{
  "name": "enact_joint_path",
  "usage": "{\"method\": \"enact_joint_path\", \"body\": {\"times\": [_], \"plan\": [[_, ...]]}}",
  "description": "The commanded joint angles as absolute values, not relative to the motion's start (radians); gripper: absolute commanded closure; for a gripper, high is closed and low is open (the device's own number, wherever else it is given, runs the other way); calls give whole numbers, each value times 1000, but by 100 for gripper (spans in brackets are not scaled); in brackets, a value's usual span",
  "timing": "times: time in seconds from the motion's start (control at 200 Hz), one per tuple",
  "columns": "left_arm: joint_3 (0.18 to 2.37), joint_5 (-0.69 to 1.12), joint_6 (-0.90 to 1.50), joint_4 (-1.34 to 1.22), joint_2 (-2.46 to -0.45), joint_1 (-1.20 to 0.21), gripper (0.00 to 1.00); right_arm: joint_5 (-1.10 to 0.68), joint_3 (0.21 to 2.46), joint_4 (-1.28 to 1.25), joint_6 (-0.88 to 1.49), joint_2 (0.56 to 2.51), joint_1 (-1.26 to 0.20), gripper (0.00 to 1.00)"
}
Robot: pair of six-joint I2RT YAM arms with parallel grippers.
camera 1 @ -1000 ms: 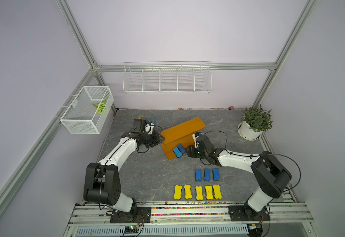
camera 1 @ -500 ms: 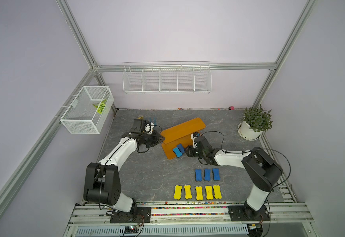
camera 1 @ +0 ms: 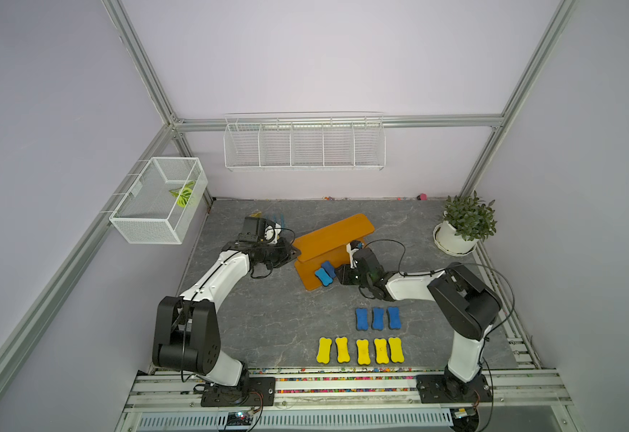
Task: Remove the whiteboard erasers from the shelf
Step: Pick up the whiteboard eraser from the shelf.
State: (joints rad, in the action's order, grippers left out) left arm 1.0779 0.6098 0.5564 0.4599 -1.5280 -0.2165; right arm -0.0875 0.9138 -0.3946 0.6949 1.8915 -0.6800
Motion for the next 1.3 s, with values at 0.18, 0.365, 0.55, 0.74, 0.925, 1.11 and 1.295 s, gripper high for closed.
{"method": "enact_joint_path", "body": {"times": [0.18, 0.365, 0.55, 0.74, 0.925, 1.11, 1.295], "plan": [[1062, 596, 531, 468, -1551, -224, 75, -102, 927, -446, 699, 1890, -674, 69], [1060, 597, 531, 465, -1553, -223, 75, -100, 915, -474, 708, 1884, -674, 68], [1058, 597, 530, 465, -1552, -223, 75, -98, 910, -510, 724, 1894, -674, 66], [1058, 598, 531, 463, -1547, -224, 75, -105, 925, -507, 729, 1918, -674, 66], [1058, 599, 531, 463, -1547, -224, 75, -108, 928, -505, 736, 1954, -674, 66], [1058, 600, 529, 465, -1544, -223, 75, -105, 916, -509, 740, 1960, -674, 73], [1069, 593, 525, 475, -1539, -224, 75, -103, 908, -490, 736, 1951, -673, 85]]}}
